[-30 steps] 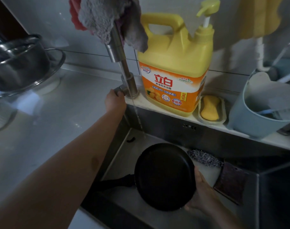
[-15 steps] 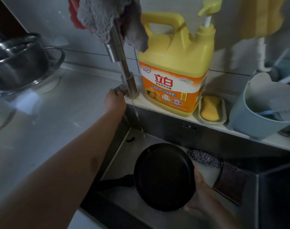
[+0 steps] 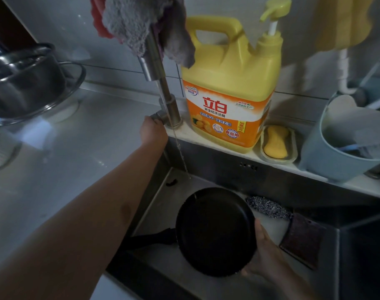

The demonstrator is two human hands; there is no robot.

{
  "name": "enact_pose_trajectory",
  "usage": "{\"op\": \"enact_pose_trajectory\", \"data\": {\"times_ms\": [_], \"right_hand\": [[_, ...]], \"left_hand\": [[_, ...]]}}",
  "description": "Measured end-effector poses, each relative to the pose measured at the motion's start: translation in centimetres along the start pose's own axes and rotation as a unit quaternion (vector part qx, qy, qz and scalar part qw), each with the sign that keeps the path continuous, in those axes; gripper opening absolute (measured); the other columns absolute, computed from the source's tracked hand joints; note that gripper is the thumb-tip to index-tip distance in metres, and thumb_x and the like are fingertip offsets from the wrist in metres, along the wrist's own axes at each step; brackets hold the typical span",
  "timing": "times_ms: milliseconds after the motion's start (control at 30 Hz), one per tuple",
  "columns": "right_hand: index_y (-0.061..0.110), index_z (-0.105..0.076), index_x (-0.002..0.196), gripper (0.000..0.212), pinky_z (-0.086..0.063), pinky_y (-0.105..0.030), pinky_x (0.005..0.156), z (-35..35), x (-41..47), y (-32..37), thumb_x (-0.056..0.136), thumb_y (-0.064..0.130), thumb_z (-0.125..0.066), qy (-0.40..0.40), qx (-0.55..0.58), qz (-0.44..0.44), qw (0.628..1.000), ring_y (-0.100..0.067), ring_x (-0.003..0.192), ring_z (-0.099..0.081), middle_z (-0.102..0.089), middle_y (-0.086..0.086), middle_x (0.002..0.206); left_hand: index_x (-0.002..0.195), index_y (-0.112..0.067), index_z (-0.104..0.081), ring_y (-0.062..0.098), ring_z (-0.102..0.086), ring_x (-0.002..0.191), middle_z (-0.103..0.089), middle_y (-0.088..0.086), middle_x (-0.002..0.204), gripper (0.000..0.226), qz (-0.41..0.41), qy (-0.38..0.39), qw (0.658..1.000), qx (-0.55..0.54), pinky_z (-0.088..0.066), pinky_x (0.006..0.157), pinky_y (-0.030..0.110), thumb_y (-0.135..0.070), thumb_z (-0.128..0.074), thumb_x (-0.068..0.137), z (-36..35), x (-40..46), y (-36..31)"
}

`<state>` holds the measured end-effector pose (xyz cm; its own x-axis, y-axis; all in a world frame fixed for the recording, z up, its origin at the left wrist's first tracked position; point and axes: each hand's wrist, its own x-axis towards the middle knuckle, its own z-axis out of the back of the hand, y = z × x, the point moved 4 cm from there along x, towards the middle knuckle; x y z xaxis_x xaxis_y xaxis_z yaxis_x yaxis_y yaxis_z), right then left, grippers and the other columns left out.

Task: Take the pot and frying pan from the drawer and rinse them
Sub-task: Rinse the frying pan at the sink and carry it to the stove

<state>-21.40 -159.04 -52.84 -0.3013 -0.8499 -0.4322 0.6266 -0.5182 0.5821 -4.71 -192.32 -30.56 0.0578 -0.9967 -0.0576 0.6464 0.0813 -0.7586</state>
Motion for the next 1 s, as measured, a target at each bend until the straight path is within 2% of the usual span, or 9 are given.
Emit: {"op": "enact_pose_trajectory", "data": {"times_ms": [300, 400, 500, 600, 667, 733, 833, 900, 1000], "right_hand": [[0.014, 0.018, 0.152, 0.158, -0.031, -0.027, 0.115, 0.3, -0.2, 0.3, 0.04, 0.046, -0.089, -0.009, -0.01, 0.003, 1.0, -0.016, 0.147, -0.024, 0.002, 0.002, 0.164], [0.011, 0.017, 0.152, 0.155, -0.029, -0.026, 0.115, 0.4, -0.3, 0.4, 0.045, 0.045, -0.089, -0.007, -0.009, 0.005, 1.0, -0.016, 0.147, -0.023, 0.001, 0.001, 0.164], [0.011, 0.014, 0.153, 0.154, -0.031, -0.025, 0.113, 0.6, -0.3, 0.5, 0.044, 0.045, -0.09, -0.012, 0.001, 0.004, 1.0, -0.016, 0.146, -0.026, -0.005, 0.003, 0.162], [0.01, 0.013, 0.153, 0.153, -0.026, -0.022, 0.113, 0.7, -0.3, 0.3, 0.045, 0.047, -0.089, -0.014, 0.009, 0.01, 1.0, -0.014, 0.148, -0.021, -0.002, 0.002, 0.163], [0.01, 0.013, 0.153, 0.154, -0.019, -0.02, 0.116, 0.5, -0.3, 0.1, 0.044, 0.045, -0.091, -0.007, 0.026, 0.016, 1.0, -0.013, 0.149, -0.014, 0.0, 0.001, 0.163], [0.011, 0.013, 0.153, 0.155, -0.015, -0.02, 0.119, 0.4, -0.2, -0.1, 0.043, 0.042, -0.092, 0.0, 0.043, 0.024, 0.999, -0.011, 0.149, -0.01, -0.001, 0.0, 0.163], [0.011, 0.009, 0.154, 0.153, -0.012, -0.016, 0.117, 0.4, 0.2, -0.2, 0.041, 0.034, -0.092, -0.001, 0.069, 0.028, 0.997, -0.006, 0.146, -0.009, -0.005, 0.001, 0.161], [0.01, 0.008, 0.154, 0.153, -0.011, -0.014, 0.115, 0.3, 0.5, -0.2, 0.041, 0.03, -0.093, 0.0, 0.084, 0.03, 0.996, -0.001, 0.141, -0.008, -0.005, 0.001, 0.161], [0.013, 0.007, 0.155, 0.152, -0.014, -0.015, 0.115, 0.2, 0.9, -0.3, 0.04, 0.027, -0.092, 0.007, 0.105, 0.033, 0.994, -0.003, 0.144, -0.008, -0.007, 0.005, 0.159]], "left_hand": [[0.121, 0.007, -0.051, 0.039, -0.055, 0.113, -0.058, 0.025, 0.121, 0.034, -0.016, -0.006, 0.999, 0.05, -0.044, 0.095, 0.042, -0.014, -0.035, 0.101, 0.0, 0.1, -0.2], [0.121, 0.0, -0.053, 0.029, -0.06, 0.104, -0.059, 0.018, 0.115, 0.029, -0.004, 0.01, 1.0, -0.008, -0.05, 0.091, 0.037, -0.016, -0.041, 0.1, 0.2, 0.1, 0.1], [0.124, -0.009, -0.049, 0.009, -0.055, 0.084, -0.057, 0.003, 0.104, 0.031, -0.037, 0.033, 0.997, -0.059, -0.043, 0.067, 0.02, -0.029, -0.041, 0.102, 0.3, -1.4, 0.4], [0.129, -0.014, -0.046, 0.011, -0.056, 0.1, -0.057, -0.005, 0.11, 0.04, -0.088, 0.093, 0.992, -0.018, -0.045, 0.077, 0.022, -0.038, -0.049, 0.097, -0.2, -4.6, 3.9], [0.141, -0.017, -0.041, 0.012, -0.052, 0.118, -0.053, -0.007, 0.13, 0.065, -0.111, 0.207, 0.971, 0.053, -0.043, 0.101, 0.032, -0.044, -0.065, 0.086, -1.3, -6.9, 8.6], [0.152, -0.015, -0.022, 0.015, -0.031, 0.138, -0.029, -0.007, 0.148, 0.116, -0.103, 0.344, 0.923, 0.138, -0.025, 0.115, 0.029, -0.064, -0.077, 0.062, -2.5, -9.7, 13.8], [0.153, -0.012, 0.003, 0.019, -0.01, 0.146, -0.006, 0.005, 0.159, 0.165, -0.091, 0.455, 0.849, 0.255, -0.012, 0.115, 0.023, -0.094, -0.059, 0.025, -4.1, -12.3, 19.0], [0.152, -0.012, 0.01, 0.021, -0.013, 0.146, -0.005, 0.01, 0.16, 0.163, -0.074, 0.47, 0.832, 0.284, -0.016, 0.114, 0.024, -0.083, -0.073, 0.032, -5.1, -12.9, 20.5], [0.152, -0.013, 0.011, 0.022, -0.022, 0.144, -0.009, 0.013, 0.159, 0.142, -0.073, 0.466, 0.831, 0.294, -0.025, 0.114, 0.027, -0.038, -0.091, 0.056, -6.5, -13.3, 22.3]]}}
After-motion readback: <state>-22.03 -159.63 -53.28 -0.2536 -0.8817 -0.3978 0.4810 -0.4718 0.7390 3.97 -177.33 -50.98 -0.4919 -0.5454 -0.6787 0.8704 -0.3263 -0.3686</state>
